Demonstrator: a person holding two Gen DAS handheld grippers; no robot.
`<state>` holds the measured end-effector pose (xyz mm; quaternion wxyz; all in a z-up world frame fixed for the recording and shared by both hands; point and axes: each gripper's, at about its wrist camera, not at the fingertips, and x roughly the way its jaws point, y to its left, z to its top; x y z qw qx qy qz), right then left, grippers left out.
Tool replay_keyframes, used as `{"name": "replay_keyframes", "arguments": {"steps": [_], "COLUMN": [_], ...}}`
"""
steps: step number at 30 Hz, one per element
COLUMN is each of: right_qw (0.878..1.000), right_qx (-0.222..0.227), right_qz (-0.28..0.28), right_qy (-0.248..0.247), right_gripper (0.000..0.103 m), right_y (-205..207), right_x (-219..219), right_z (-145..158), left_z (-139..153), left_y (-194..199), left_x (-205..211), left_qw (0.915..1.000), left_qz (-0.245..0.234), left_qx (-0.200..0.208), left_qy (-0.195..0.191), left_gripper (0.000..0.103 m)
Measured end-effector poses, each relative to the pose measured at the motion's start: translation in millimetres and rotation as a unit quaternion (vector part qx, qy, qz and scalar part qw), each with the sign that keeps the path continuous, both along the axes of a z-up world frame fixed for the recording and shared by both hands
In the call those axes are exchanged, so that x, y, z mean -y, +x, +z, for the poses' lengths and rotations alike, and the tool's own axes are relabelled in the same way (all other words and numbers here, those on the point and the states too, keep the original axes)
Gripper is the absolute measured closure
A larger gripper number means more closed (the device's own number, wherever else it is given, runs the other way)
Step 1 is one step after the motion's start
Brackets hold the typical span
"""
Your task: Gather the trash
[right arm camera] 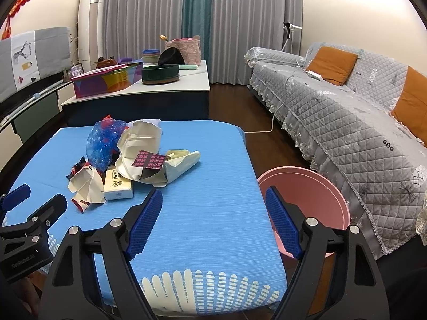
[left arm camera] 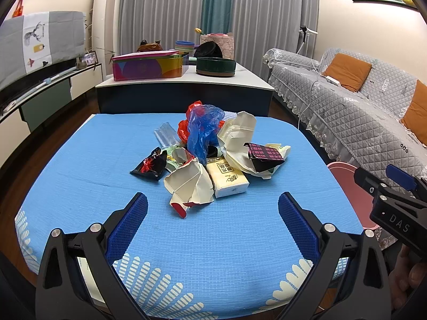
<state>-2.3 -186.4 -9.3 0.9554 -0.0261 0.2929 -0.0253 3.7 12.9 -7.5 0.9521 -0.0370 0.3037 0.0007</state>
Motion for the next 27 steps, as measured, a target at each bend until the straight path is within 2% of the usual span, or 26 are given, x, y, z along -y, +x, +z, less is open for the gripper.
{"name": "replay_keyframes", "arguments": {"steps": [6, 14, 27], "right_qw": [1.000, 0.997, 0.992], "right_qx": [-0.006, -0.011, -0.037], "right_qz": [0.004, 0.030, 0.064], "right_qy": [0.021, 0.072, 0.106], "right_gripper": [0.035, 0.054, 0.057], "right_y": [3, 23, 78], "right_x": [2, -2, -26], "right_z": [-2, -8, -29], "left_z": [1, -4, -27], "left_y": [1, 10, 40], "left_x": [-2, -13, -32], "left_qw": [1.0000, 0.9995, 0.9973], "left_qz": [0.007, 0.031, 0.063], "left_qx": [-0.003, -0.007, -0.037], "left_qy": [-0.001, -0.004, -0.005], "left_gripper": [0.008, 0.012, 0.030]}}
